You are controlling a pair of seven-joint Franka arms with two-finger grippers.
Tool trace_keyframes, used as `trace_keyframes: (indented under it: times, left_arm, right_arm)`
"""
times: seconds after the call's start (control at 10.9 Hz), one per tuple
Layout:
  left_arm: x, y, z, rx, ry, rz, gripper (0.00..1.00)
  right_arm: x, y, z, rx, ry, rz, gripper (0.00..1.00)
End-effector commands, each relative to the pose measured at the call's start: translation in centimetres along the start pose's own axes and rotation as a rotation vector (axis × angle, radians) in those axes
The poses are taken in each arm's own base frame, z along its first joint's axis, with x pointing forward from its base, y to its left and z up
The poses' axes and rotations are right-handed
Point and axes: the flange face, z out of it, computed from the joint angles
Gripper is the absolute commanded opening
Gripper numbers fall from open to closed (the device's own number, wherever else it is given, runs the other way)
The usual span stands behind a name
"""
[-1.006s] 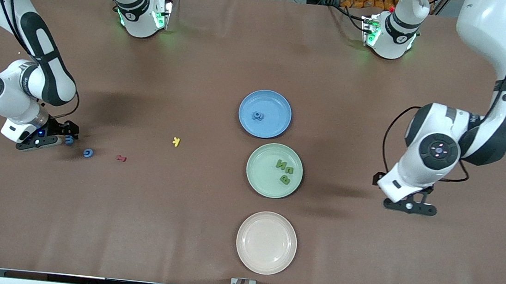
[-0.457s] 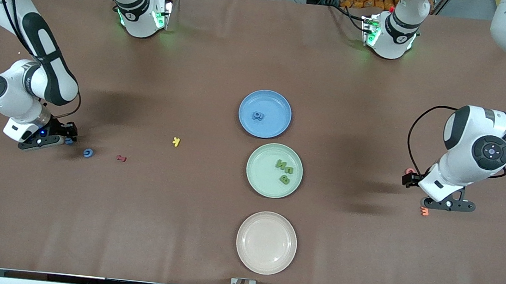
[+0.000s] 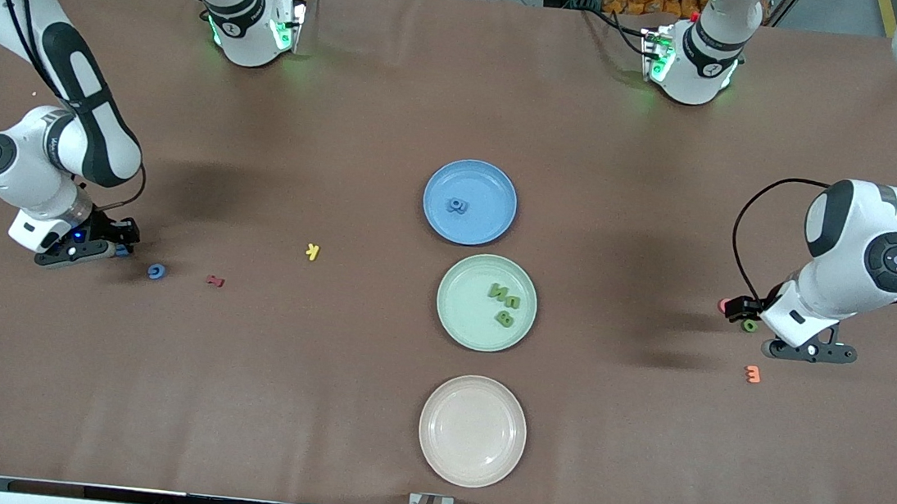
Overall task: Sort letters by color into matching plates
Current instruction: 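Release the B while the right gripper grasps the blue E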
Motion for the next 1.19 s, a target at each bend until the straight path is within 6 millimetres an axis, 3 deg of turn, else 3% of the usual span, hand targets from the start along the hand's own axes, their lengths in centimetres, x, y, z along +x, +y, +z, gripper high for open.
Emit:
trace_keyframes:
  times: [0.0, 0.27, 0.64, 0.91, 1.1]
  left_arm:
    - [-1.2, -1.0, 0.9, -0.001, 0.002, 0.0, 1.0]
    - [-1.1, -2.4, 3.3, -0.02, 0.002, -0.007, 1.0]
    - [-0.9, -4.4, 5.1, -0.045, 0.024, -0.003, 1.0]
    - [-0.7, -5.8, 7.2, -0.066, 0.028, -0.024, 0.99]
    - [-0.8, -8.1, 9.6, -0.093, 0.019, -0.01, 0.97]
  right_arm:
    - [0.1, -0.9, 1.4, 0.002, 0.007, -0.014, 0.3]
    - [0.2, -1.0, 1.4, 0.002, 0.007, -0.012, 0.21]
    - [0.5, -1.2, 1.2, 0.003, 0.007, -0.009, 0.19]
    - [1.2, -1.4, -0.5, 0.011, 0.004, 0.031, 0.17]
    - [2.7, -3.3, -1.9, 0.042, -0.007, 0.069, 0.17]
